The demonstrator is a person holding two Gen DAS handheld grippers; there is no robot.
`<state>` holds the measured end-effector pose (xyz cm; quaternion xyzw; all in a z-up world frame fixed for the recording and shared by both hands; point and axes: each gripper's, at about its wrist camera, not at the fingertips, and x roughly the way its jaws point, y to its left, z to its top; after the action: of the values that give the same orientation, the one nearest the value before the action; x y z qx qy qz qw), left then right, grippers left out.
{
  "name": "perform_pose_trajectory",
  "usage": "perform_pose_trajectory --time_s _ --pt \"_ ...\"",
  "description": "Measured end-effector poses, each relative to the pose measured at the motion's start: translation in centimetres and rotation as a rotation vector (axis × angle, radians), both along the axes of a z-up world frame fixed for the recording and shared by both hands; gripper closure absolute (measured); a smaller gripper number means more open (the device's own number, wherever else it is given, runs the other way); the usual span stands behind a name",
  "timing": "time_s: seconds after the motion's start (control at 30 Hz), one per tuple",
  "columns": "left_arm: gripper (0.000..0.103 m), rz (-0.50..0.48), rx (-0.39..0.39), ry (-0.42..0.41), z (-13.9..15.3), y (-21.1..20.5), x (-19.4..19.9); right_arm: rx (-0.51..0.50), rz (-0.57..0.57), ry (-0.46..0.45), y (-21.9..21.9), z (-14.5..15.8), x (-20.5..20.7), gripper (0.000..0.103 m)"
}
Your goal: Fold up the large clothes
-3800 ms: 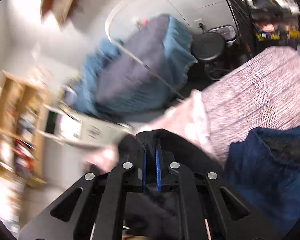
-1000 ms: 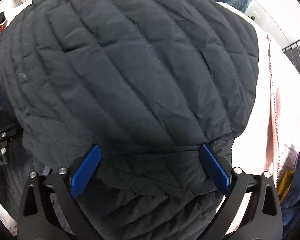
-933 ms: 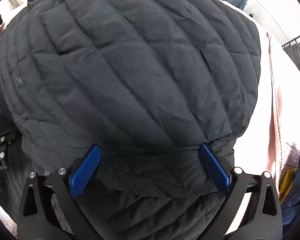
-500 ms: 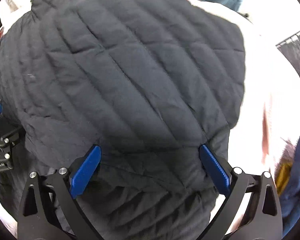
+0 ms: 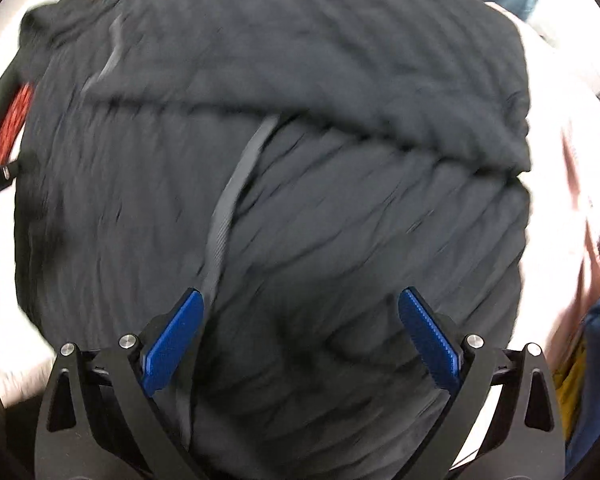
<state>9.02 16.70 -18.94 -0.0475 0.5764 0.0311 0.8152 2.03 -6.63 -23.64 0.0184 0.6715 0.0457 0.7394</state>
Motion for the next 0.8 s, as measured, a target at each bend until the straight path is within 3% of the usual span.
perform_pose_trajectory --time_s 0.13,0.23,0.33,0.4,0.47,0.5,0.6,0.63,0.67,0.7,0.8 --pt "0.007 0.161 0.004 0.017 -0.7 5.6 -2.7 -0.014 0.046 -0.021 1.1 0.6 0.0 0.006" --pt "0.009 0.276 -0.061 0.05 -1.9 9.0 -3.2 -0.01 0.047 -0.031 2.3 1.3 1.1 0.006" --pt "0.017 0.333 -0.164 0.046 -2.5 10.9 -2.8 -0.007 0.064 -0.038 3.9 2.3 3.3 0.006" --pt "0.025 0.332 -0.199 0.064 -3.3 11.3 -1.6 -0.017 0.092 -0.04 4.8 2.3 3.9 0.006" --pt "0.038 0.321 -0.226 0.084 -4.1 11.3 -0.7 -0.023 0.116 -0.034 5.7 2.2 3.8 0.006" --pt "0.039 0.313 -0.242 0.094 -4.6 11.1 -0.1 -0.026 0.123 -0.03 6.0 2.2 3.8 0.006" --pt "0.042 0.29 -0.153 0.129 -5.4 9.7 0.6 -0.033 0.125 -0.021 6.9 1.8 2.6 0.006" --pt "0.054 0.28 -0.135 0.128 -5.1 9.3 0.7 -0.035 0.117 -0.018 6.7 1.7 2.7 0.006" --pt "0.074 0.266 -0.139 0.123 -4.7 9.1 0.6 -0.036 0.109 -0.018 7.1 1.8 1.2 0.006" --pt "0.083 0.252 -0.156 0.115 -4.1 8.9 0.5 -0.037 0.096 -0.018 6.7 1.7 0.9 0.006" --pt "0.088 0.18 -0.117 0.047 -0.7 8.2 -0.1 -0.036 0.051 -0.012 4.3 1.2 -0.2 0.006"
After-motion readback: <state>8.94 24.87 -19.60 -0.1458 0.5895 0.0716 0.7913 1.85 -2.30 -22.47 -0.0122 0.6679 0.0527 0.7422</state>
